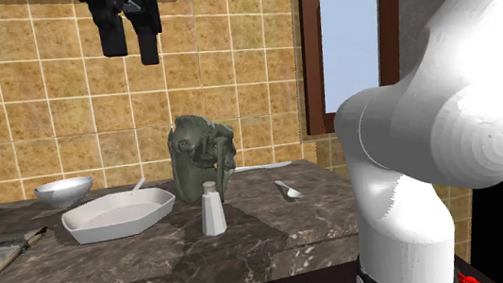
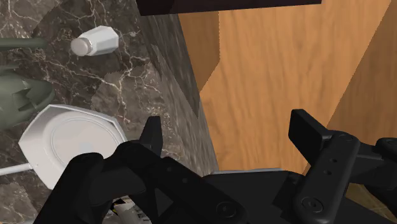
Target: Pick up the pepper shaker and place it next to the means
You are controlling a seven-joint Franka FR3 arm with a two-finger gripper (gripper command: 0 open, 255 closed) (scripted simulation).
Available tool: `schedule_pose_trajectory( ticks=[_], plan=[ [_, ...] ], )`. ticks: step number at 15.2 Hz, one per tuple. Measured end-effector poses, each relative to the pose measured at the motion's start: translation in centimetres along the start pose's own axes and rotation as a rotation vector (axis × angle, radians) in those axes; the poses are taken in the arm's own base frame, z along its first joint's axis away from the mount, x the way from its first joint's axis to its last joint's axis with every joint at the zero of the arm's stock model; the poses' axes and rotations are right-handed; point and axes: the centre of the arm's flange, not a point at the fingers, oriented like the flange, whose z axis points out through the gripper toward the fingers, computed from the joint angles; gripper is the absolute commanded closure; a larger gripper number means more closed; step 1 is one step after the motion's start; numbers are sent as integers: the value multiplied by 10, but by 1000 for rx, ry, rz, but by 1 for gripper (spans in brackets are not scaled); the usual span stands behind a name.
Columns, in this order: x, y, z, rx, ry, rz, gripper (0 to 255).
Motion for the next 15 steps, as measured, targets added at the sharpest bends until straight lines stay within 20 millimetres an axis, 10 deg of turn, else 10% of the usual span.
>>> schedule_pose_trajectory(
  ticks=[15],
  plan=[
    [-26,124,127,57,38,100,0]
  ],
)
